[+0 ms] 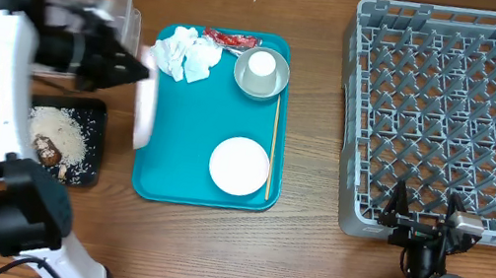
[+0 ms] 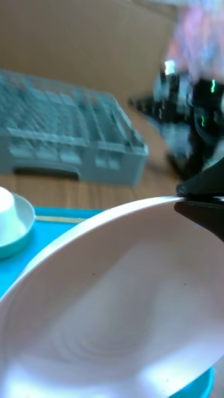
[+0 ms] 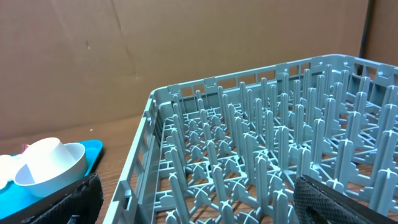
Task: Sort waste into correct bins and load items into the dishwasher
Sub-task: 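Carry the emptied plate back and set it on the teal tray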
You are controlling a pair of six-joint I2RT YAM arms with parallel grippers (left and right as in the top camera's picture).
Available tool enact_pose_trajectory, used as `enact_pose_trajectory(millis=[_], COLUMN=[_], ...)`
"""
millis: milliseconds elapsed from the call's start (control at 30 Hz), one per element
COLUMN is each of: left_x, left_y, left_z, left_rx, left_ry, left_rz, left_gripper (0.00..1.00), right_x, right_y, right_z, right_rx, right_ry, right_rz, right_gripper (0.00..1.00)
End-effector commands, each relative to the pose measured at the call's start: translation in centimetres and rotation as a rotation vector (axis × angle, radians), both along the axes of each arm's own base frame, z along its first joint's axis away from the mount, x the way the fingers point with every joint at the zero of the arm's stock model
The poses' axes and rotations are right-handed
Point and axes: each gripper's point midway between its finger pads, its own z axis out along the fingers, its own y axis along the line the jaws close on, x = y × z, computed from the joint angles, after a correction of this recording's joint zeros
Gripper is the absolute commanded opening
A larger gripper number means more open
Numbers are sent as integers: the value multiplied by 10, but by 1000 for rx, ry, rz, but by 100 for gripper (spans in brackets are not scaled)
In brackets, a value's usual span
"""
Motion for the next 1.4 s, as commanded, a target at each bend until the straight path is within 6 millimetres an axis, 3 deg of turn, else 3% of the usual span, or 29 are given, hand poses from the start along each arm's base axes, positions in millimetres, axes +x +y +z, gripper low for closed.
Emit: enact_pose_trajectory(millis=[0, 133, 200, 367, 500, 833, 1067, 1133, 1267, 1367], left_x=[-2, 10, 16, 23, 25, 31, 31, 30, 31, 32], left_y=[-11, -57, -68, -65, -72, -97, -112, -112, -112, -112], left_z=[-20, -22, -25, -47, -64, -122, -146, -149, -150, -149], left_rx=[218, 279, 331, 605, 675, 690, 662, 666, 667, 664], left_ry=[53, -52, -70, -64, -36, 67, 110, 118, 117, 114], left_rz=[-9, -108, -99, -42, -44, -109, -147, -149, -150, -148], left_gripper=[4, 4, 4, 4, 4, 4, 4, 9, 31, 34], right_x=[0, 0, 0, 0, 0, 0, 0, 0, 0, 0], right_y=[0, 0, 0, 0, 0, 0, 0, 0, 0, 0], right_z=[-2, -2, -2, -2, -2, -2, -2, -2, -2, -2], right_rx=[-1, -1, -1, -1, -1, -1, -1, -1, -1, -1], right_ry=[-5, -5, -5, -5, -5, -5, -5, -5, -5, -5], right_rz=[3, 3, 3, 3, 3, 3, 3, 3, 3, 3], right_gripper=[100, 100, 100, 100, 100, 100, 100, 100, 100, 100])
